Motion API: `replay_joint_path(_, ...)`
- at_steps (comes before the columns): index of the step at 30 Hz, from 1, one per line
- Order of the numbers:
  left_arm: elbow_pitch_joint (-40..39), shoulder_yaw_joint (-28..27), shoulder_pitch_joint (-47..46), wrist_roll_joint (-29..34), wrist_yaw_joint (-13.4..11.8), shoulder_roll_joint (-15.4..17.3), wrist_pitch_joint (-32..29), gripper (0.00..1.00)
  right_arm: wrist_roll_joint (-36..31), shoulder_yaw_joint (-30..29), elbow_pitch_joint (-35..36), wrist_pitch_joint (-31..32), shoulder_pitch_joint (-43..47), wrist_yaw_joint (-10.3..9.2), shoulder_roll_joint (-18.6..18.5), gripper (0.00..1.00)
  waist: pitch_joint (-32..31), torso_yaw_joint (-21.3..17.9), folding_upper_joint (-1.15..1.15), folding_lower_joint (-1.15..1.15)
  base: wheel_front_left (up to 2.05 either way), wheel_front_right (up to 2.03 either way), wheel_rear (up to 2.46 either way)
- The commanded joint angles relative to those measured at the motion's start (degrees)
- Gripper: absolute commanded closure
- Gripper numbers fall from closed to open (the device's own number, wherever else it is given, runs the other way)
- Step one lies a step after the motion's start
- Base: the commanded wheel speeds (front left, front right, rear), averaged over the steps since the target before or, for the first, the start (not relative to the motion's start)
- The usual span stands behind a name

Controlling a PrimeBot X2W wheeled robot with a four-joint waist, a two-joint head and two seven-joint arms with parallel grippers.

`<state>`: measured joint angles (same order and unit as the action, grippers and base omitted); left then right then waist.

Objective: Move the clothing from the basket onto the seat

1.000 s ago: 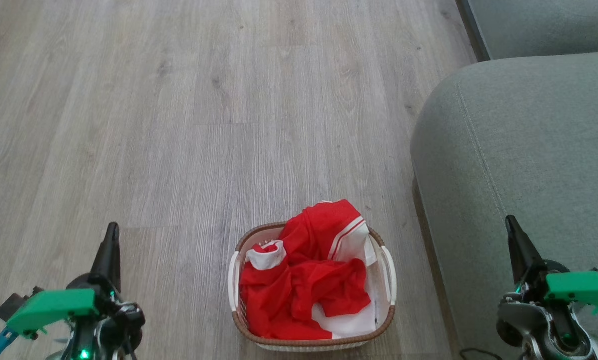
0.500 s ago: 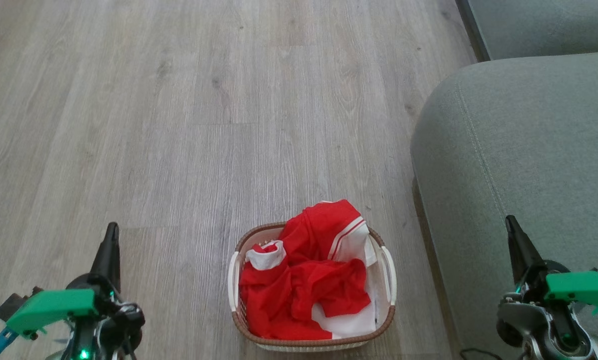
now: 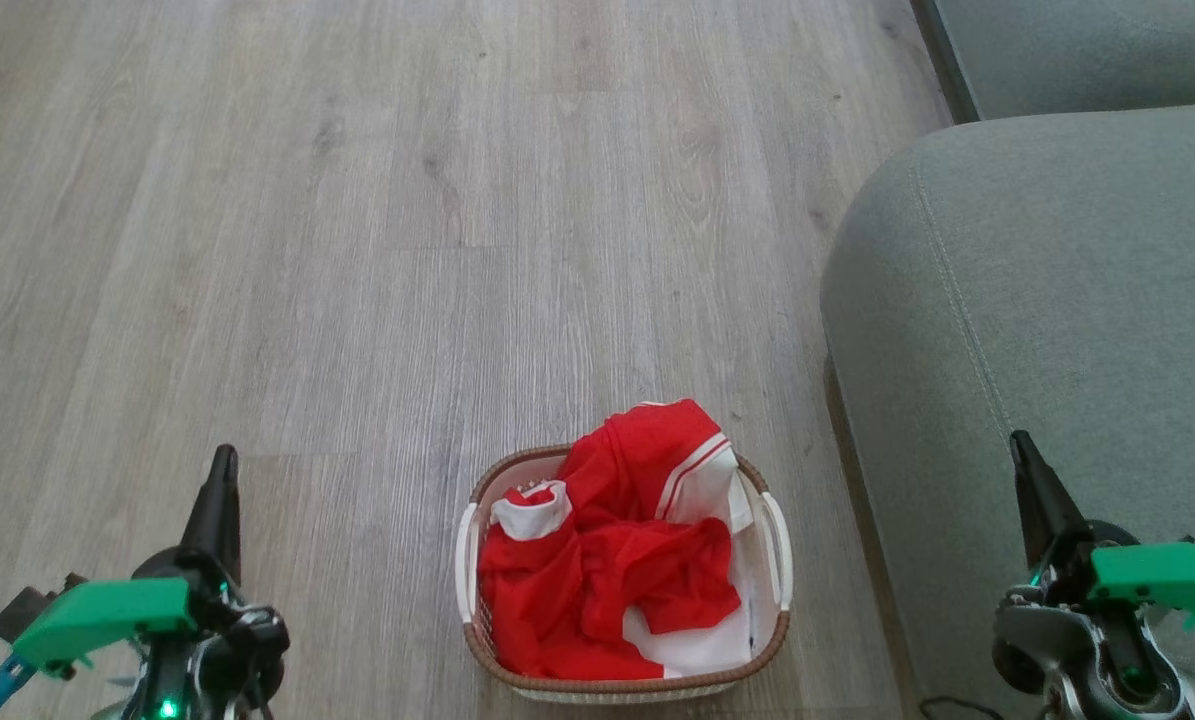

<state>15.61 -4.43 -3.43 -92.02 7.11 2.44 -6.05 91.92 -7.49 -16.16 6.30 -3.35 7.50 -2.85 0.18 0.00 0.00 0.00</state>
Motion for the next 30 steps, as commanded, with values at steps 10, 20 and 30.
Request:
replay_joint_path(10,-1.6,-2.1,-2.8,-0.2,0.4,0.4,-0.4,1.00,0.3,1.0,2.1,0.2,-2.8,-0.01,0.0,1.00,0.0,0.0,0.00,0.00,0.00,0.00,0.00)
replay_joint_path(20,1.9,0.3,0.9,-0.1,-0.1,-0.1,0.3,0.00,0.0,0.4,-1.9,-0.2,1.0,0.00,0.1,0.00,0.0,0.0,0.00,0.00,0.00,0.00,0.00)
replay_joint_path(30,0.2,1.3,0.6,-0.2,0.0,-0.1,2.0,0.00,-0.1,1.3,0.3,-1.9,1.1,0.00,0.1,0.00,0.0,0.1,0.00,0.00,0.00,0.00,0.00)
